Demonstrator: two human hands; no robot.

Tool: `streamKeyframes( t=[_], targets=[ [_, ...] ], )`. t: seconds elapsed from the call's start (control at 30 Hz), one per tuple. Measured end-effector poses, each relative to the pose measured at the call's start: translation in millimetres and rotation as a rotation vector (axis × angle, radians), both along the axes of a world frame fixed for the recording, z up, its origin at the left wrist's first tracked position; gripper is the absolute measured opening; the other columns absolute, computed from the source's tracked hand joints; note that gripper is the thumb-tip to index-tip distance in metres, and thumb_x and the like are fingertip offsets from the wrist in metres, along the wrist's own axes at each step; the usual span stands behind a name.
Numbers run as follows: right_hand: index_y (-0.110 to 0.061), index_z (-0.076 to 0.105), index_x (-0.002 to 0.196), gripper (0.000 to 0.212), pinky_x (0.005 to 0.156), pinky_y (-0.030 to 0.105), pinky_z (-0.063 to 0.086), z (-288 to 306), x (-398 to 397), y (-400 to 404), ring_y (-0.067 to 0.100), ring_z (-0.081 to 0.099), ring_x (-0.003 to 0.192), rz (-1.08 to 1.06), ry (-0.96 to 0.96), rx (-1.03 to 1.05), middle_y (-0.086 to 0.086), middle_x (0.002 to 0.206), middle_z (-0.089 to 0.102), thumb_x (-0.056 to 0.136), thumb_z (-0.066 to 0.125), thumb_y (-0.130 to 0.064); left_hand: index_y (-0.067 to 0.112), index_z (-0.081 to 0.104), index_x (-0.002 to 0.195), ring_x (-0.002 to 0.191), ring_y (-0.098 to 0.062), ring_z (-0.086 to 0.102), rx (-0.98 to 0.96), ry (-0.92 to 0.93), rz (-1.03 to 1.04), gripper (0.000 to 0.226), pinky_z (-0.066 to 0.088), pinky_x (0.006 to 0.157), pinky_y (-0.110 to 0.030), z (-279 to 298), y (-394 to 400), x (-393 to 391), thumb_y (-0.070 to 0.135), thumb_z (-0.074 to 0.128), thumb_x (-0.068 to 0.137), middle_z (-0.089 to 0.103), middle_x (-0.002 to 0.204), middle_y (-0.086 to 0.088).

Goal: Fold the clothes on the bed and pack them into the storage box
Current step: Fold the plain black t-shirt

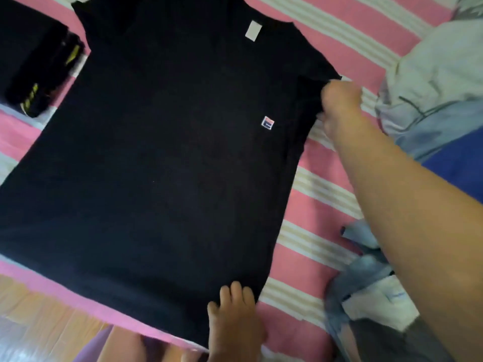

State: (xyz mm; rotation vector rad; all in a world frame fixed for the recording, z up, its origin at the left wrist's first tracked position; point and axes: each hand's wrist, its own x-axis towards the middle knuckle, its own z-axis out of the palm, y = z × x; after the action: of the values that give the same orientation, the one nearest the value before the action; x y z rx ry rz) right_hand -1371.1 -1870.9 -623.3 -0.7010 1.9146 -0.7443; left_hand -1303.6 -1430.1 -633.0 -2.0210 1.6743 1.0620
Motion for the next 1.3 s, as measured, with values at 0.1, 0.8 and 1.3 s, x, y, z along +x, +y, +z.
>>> streamKeyframes(
  t=[0.1,0.8,1.3],
  targets=[
    [-0.01,0.064,0.107,0.038,0.066,0.04,0.059,19,-78,34,0.029,0.068,0.087,-0.192,-0.18,0.073,0.009,0.096,0.069,0.079,0.041,0.002,0.015,0.054,0.067,0.059,-0.029,0.05,-0.034,-0.033,0.044,0.019,0.036,0.048,-0.037,-3,4,-1,0.013,0.035,0.068,0.048,0.072,-0.007],
    [-0.01,0.049,0.139,0.04,0.094,0.047,0.055,10,-99,100,0.032,0.061,0.12,-0.222,0.095,0.185,0.013,0.138,0.057,0.102,0.046,-0.026,0.027,0.049,0.119,0.104,-0.013,0.058,0.087,0.297,0.423,0.036,0.043,0.089,-0.025,30,14,48,0.006,0.044,0.09,0.055,0.117,0.01],
    [-0.007,0.061,0.102,0.005,0.059,0.036,0.061,112,109,3,0.021,0.069,0.086,-0.059,-0.508,-0.086,0.008,0.092,0.067,0.101,0.057,-0.009,0.011,0.054,0.077,0.07,-0.031,0.055,-0.151,0.265,0.834,0.018,0.037,0.057,-0.035,90,-23,255,-0.006,0.052,0.083,0.059,0.073,-0.014]
  ],
)
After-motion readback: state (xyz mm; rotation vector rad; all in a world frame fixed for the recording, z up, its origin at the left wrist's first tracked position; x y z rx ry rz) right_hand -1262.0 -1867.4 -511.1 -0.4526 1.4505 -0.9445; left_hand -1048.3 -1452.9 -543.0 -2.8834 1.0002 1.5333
